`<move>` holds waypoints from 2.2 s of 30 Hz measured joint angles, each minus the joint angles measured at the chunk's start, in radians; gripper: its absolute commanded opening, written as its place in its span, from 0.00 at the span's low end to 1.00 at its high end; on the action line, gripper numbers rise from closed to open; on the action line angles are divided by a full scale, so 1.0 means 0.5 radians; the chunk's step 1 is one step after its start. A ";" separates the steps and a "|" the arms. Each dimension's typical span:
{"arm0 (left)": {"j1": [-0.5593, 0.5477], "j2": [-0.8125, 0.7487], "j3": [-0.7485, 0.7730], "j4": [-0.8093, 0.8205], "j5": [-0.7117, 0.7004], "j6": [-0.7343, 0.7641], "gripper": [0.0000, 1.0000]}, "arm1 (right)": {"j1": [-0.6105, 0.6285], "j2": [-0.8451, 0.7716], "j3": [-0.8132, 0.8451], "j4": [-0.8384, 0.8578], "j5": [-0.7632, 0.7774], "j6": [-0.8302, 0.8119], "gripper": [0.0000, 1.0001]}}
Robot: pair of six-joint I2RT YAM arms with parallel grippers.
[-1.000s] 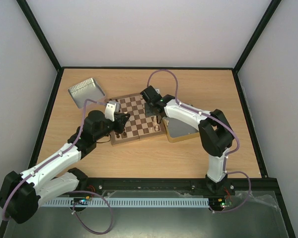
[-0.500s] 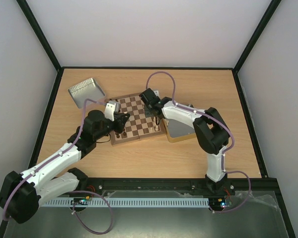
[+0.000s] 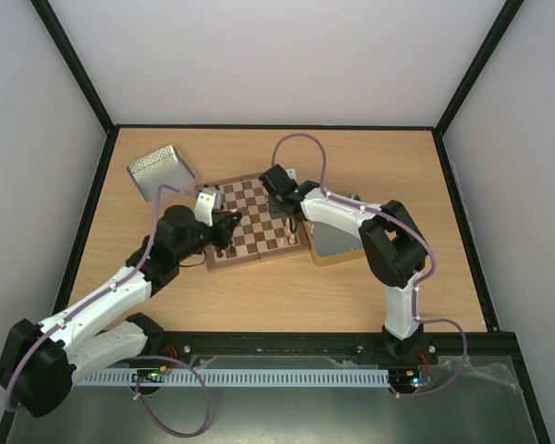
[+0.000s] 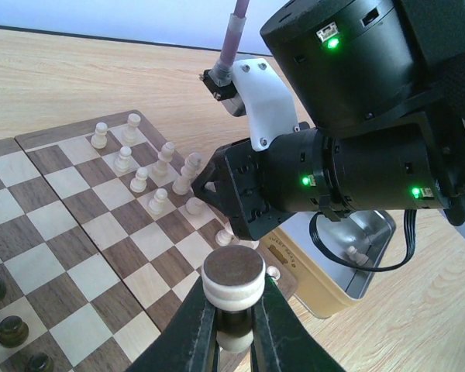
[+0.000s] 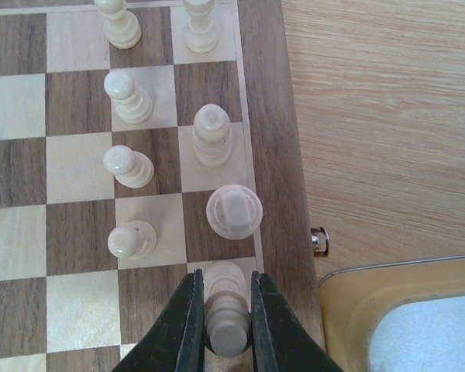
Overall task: Set up the chess pieces on the board
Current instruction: Place the chess piece on the chessboard.
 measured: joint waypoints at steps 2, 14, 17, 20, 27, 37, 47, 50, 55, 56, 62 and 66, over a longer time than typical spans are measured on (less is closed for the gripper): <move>0.000 0.000 0.000 0.000 0.000 -0.001 0.08 | 0.000 -0.001 0.012 -0.030 -0.002 0.005 0.07; 0.000 0.000 0.000 0.000 0.000 -0.005 0.08 | 0.000 0.000 0.088 -0.219 -0.045 0.039 0.14; 0.001 0.000 0.000 0.000 0.000 -0.007 0.08 | 0.000 0.011 0.097 -0.229 -0.055 0.041 0.18; 0.000 0.000 0.000 0.000 0.001 -0.007 0.08 | 0.000 0.027 0.103 -0.228 -0.064 0.042 0.21; 0.000 0.000 0.000 0.000 0.001 -0.007 0.08 | 0.000 0.037 0.104 -0.227 -0.070 0.050 0.27; 0.000 0.000 0.001 0.001 0.045 -0.008 0.09 | 0.000 -0.135 0.101 -0.262 -0.067 0.143 0.45; -0.040 0.133 0.145 0.260 0.273 0.252 0.10 | -0.012 -0.869 0.060 -0.246 -0.418 0.123 0.56; -0.077 0.170 0.162 0.333 0.360 0.469 0.12 | -0.014 -1.025 0.021 -0.209 -0.613 0.093 0.57; -0.166 0.258 0.275 0.312 0.428 0.835 0.12 | -0.019 -1.122 0.005 -0.175 -0.951 0.030 0.55; -0.179 0.279 0.311 0.286 0.427 0.901 0.12 | -0.019 -1.129 -0.004 -0.172 -1.016 0.019 0.54; -0.220 0.410 0.502 0.139 0.385 1.196 0.11 | -0.020 -1.141 -0.070 -0.176 -1.223 -0.045 0.43; -0.224 0.427 0.506 0.100 0.348 1.279 0.11 | -0.027 -1.143 -0.094 -0.196 -1.276 -0.069 0.39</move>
